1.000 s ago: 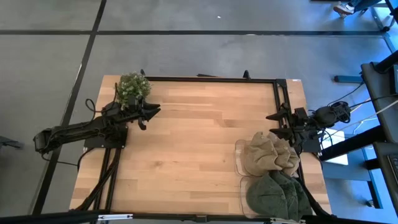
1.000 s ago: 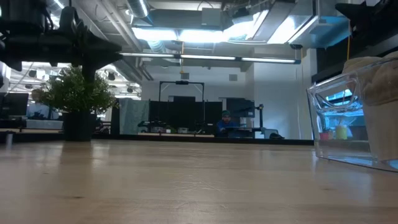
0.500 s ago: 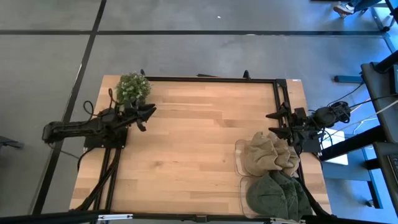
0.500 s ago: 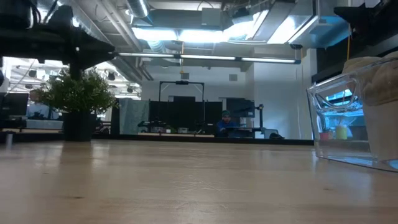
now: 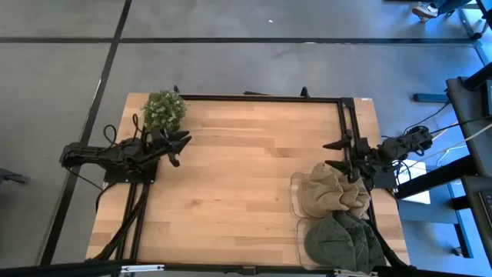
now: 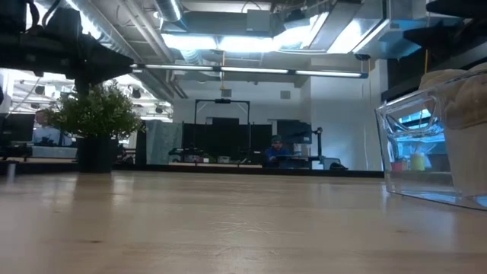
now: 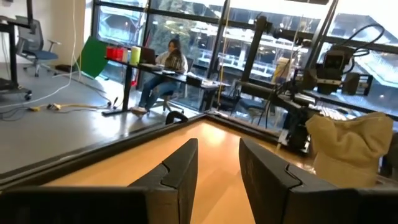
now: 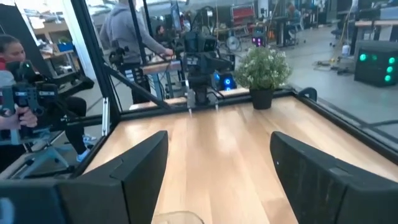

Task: Pick & Place hat
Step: Return to Home Position

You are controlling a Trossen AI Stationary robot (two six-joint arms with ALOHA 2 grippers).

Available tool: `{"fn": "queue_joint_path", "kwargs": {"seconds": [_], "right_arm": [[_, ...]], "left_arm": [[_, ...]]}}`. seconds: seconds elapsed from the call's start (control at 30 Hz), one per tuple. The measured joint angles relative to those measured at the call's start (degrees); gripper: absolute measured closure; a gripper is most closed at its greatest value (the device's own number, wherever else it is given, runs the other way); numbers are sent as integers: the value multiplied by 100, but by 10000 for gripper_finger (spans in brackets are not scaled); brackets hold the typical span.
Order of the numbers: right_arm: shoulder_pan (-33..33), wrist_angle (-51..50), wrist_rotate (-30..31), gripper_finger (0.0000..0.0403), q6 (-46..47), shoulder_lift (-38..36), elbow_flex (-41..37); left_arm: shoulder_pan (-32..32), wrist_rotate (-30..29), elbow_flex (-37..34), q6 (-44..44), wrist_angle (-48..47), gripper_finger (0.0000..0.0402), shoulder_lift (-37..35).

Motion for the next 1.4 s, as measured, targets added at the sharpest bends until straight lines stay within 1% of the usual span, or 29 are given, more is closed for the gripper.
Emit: {"fn": "queue_joint_path", "kwargs": {"seconds": [0.2, 0.4, 0.6, 0.83, 1.0, 1.07, 1.17, 1.3, 1.4], "right_arm": [[0, 1026, 2, 120, -339, -2, -671], [-54, 2223, 42, 120, -422, -3, -1324], [-425, 3175, 42, 120, -474, -4, -1905], [-1001, 3007, -32, 120, -612, -4, -1901], [-1170, 2420, -36, 120, -233, -2, -1901], [-1178, 2435, -67, 120, -233, -2, -1901], [-1176, 2433, -107, 120, -534, 0, -1901], [-1176, 2434, -109, 120, -1044, 2, -1901], [-1176, 2432, -111, 120, -1136, 2, -1901]], "left_arm": [[0, -16, 0, -44, -163, 288, 1], [0, -10, 0, -52, -166, 288, 9], [0, -10, 0, -52, -166, 288, 11], [0, -6, 0, -39, -168, 288, 13], [0, -8, 0, 414, -168, 288, 13], [0, -7, 0, 600, -169, 288, 13], [0, -6, 0, 782, -168, 288, 13], [0, -6, 0, 795, -168, 288, 13], [0, -5, 0, 870, -168, 288, 13]]}}
